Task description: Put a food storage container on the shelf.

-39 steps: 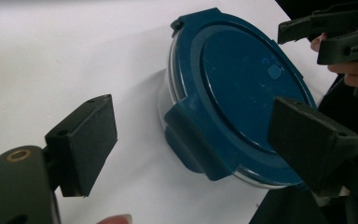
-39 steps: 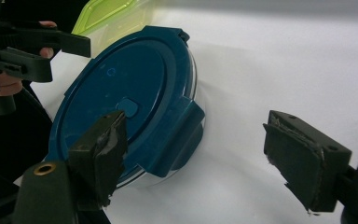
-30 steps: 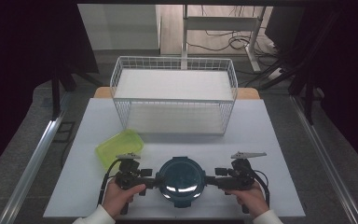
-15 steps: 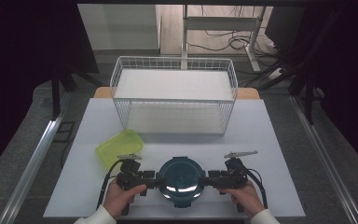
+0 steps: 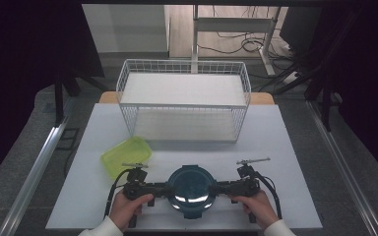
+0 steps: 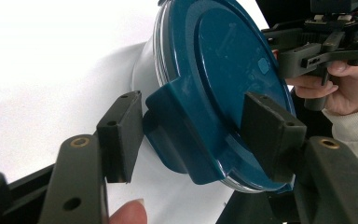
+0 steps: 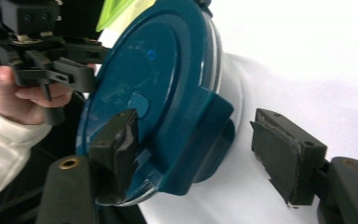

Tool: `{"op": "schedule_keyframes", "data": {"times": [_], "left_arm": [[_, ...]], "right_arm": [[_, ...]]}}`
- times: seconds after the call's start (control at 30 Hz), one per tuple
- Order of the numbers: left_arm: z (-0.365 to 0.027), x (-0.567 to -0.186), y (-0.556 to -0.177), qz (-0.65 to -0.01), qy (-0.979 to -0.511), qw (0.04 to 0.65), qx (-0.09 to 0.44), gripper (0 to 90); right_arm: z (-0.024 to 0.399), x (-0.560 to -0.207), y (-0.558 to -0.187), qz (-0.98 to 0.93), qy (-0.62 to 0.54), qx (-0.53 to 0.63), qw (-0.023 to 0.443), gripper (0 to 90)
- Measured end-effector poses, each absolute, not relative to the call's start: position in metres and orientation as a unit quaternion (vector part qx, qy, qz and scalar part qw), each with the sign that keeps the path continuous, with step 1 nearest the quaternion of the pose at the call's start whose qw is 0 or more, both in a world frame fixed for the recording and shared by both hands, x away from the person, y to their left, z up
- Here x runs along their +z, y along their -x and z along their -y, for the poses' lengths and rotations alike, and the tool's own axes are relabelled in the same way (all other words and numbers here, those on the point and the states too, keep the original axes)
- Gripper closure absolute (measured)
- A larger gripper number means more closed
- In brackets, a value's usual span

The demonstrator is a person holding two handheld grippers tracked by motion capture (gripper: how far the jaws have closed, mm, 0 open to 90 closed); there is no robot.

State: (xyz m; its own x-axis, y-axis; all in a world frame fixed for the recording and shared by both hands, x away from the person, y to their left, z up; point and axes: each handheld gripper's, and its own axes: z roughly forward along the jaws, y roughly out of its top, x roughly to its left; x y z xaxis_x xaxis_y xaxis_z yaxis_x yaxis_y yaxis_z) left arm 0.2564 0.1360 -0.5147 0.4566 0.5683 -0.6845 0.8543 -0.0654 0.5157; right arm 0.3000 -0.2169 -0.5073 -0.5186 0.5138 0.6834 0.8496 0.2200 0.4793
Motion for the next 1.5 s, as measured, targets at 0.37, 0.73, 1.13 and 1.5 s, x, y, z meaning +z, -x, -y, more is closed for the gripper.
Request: {"op": "schedule_keyframes", "data": {"times": [0.37, 0.73, 1.13, 1.5], "left_arm": [[-0.1427, -0.52, -0.258, -0.511, -0.697, 0.472, -0.174, 48.1], [-0.1427, -0.5206, -0.2574, -0.512, -0.695, 0.473, -0.177, 48.5], [-0.1425, -0.5203, -0.257, -0.511, -0.697, 0.473, -0.174, 48.4], [-0.1417, -0.5202, -0.2558, -0.518, -0.691, 0.474, -0.173, 48.7]], "right_arm": [[0.2161, -0.5088, -0.3005, 0.748, 0.451, -0.436, 0.216, 39.7], [0.2176, -0.5088, -0.3008, 0.744, 0.456, -0.437, 0.219, 41.4], [0.2218, -0.5105, -0.3022, 0.736, 0.462, -0.438, 0.228, 47.5], [0.223, -0.5116, -0.3021, 0.724, 0.482, -0.434, 0.236, 50.0]]}}
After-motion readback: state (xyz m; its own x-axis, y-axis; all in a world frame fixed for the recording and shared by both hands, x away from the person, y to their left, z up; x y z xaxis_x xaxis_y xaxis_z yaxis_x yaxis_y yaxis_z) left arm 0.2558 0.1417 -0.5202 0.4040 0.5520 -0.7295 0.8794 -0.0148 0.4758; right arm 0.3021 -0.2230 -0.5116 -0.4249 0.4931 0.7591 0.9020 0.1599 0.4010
